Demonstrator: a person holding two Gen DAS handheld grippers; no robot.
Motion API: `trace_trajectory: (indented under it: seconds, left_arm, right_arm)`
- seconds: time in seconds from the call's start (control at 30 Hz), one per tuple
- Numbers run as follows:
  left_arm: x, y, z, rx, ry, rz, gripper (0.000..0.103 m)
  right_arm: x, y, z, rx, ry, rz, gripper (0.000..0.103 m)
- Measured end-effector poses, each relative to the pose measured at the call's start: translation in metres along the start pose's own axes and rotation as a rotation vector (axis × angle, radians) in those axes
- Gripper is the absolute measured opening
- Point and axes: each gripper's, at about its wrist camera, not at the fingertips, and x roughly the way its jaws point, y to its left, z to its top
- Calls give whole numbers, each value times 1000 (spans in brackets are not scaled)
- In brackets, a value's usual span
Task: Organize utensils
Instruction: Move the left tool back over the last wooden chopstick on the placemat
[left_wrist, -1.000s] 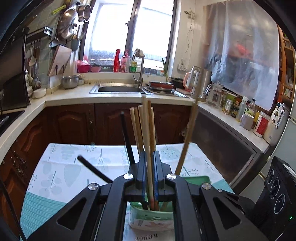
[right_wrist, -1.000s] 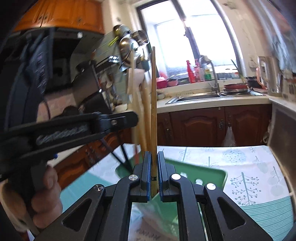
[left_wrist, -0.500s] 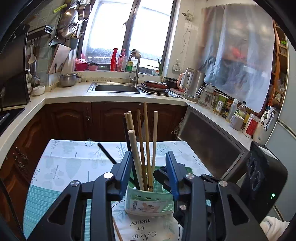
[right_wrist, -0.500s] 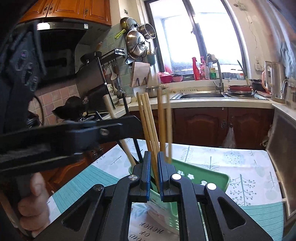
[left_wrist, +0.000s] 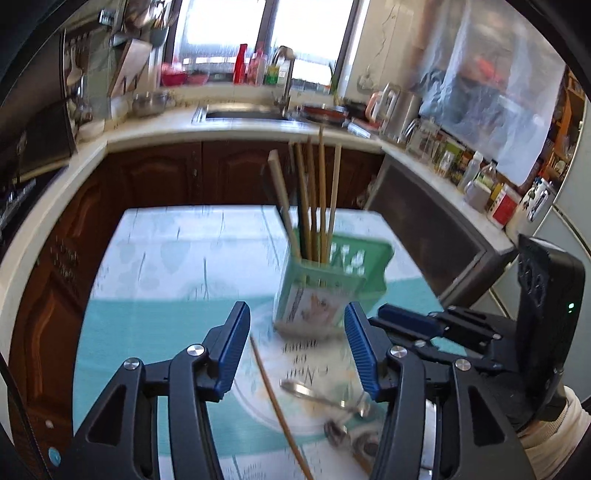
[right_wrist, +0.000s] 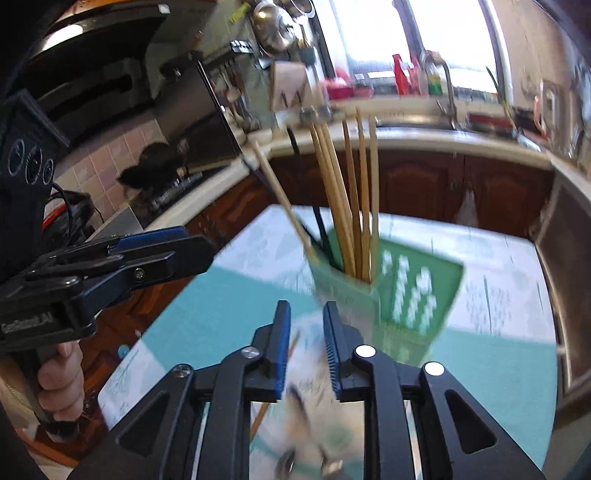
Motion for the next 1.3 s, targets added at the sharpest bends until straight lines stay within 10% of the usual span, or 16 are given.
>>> trace_trajectory:
  seconds: [0.53,1.3]
  left_arm:
    - [84,31,-82,-215,429,47,51]
    - [166,-15,-83,-90,614,224,43]
  right_arm:
    - [-10,-1,-111,199,231,-51,21]
    - [3,-21,-141,336,286,33,21]
